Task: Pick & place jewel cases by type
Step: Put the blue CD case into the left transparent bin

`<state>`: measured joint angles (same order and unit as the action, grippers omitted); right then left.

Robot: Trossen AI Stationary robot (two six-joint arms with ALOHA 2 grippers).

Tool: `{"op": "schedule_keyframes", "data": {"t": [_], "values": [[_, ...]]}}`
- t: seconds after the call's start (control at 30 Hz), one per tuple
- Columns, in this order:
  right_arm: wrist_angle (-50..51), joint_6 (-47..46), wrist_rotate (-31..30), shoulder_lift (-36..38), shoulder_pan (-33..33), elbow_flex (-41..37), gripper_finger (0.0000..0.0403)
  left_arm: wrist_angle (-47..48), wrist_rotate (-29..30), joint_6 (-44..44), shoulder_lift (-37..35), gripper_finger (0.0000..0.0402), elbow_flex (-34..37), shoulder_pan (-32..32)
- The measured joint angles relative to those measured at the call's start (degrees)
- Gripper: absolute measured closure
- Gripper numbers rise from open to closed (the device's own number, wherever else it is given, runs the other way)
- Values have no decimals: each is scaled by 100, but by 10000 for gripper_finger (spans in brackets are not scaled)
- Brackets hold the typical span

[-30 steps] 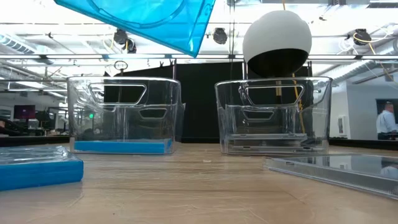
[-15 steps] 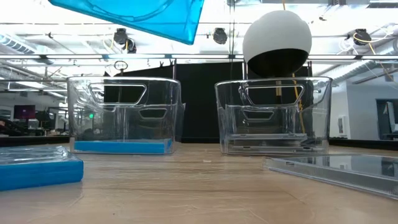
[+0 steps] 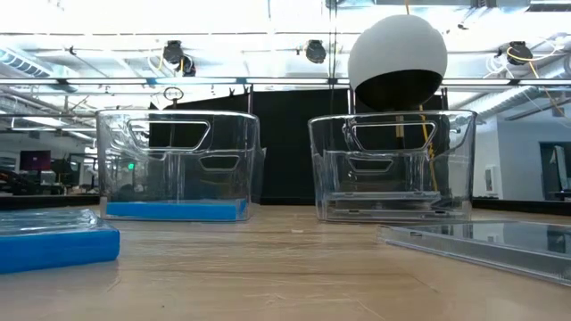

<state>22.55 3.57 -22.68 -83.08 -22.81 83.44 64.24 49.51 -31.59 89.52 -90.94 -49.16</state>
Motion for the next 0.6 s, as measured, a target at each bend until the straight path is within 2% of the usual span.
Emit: {"op": "schedule_keyframes", "data": {"t": [0.17,0.23,0.33,0.37,0.5,0.53,0.6], "values": [[-841,181,-2,259,-184,-510,161,-42,1645,85,0,391,0,-666],[-1623,435,14,431,-309,-913,162,-153,2483,158,0,389,0,-981],[-3497,1021,186,652,-469,-1740,157,-199,3841,148,0,384,0,-1453],[-4239,1240,313,706,-509,-2043,155,-199,4023,152,-1,387,-3,-1592],[-7012,1825,1152,808,-572,-3029,148,-419,4033,400,-7,391,-2,-1787],[-7403,1814,1427,812,-525,-3163,148,-574,4045,474,-7,390,-2,-1786],[-7502,1606,1868,814,-354,-3262,150,-934,4059,748,2,384,-2,-1706]]}}
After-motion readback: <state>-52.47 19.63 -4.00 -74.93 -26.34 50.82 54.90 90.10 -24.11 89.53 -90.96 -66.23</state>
